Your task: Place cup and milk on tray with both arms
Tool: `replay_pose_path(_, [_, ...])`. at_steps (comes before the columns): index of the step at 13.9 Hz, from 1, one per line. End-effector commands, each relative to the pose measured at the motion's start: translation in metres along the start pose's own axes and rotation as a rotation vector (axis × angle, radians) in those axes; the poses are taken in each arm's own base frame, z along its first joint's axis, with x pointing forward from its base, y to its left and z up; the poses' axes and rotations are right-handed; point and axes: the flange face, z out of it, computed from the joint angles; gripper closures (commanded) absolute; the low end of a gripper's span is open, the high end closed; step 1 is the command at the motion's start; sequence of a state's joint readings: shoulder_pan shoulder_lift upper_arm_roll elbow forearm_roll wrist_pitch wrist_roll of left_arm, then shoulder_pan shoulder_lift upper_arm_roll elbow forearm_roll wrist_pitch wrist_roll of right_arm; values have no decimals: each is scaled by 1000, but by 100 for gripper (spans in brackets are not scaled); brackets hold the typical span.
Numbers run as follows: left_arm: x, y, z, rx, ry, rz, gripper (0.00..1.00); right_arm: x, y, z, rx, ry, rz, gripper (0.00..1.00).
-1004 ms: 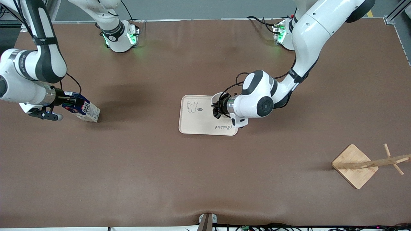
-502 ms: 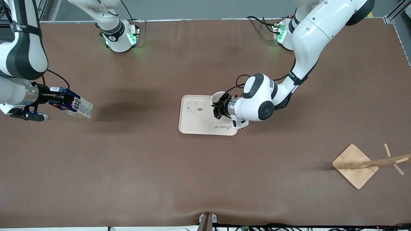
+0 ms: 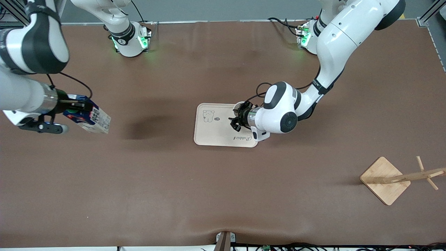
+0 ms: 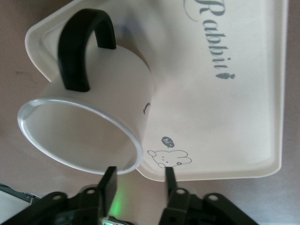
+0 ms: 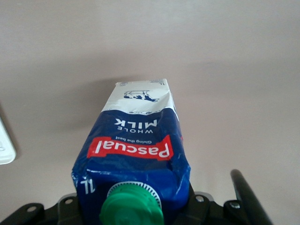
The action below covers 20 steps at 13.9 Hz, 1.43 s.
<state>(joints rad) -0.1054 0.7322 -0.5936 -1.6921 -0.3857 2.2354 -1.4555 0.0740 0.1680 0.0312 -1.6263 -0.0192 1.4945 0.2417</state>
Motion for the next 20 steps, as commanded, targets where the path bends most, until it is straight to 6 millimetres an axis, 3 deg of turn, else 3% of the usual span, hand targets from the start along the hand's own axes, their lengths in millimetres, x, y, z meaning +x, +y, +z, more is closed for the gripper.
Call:
replay_pose_path(1, [-19,10,-30,37,-29,16,0,-11,-53,-5,58,-29,28,70])
replay_pose_path(4, [-37,17,-96,63,9,79,0,-27,-124,7,127,-87,22,70])
replay_pose_path(7, [-30,15,-162,-4,189,144,0,-40,-199,14,95,-86,35,69])
replay_pose_path(10, [-13,14,-204,-53,336,175,0,-43,-255,20,81,-72,70,67])
replay_pose_path(14, [14,1,-263,-50,504,283,0,-53,-310,47,103,-95,34,67])
replay_pose_path(18, [31,-36,-339,17,659,416,0,-62,-362,84,112,-63,27,67])
replay_pose_path(20, [38,-59,-372,72,676,495,0,-59,-377,107,107,-60,4,67])
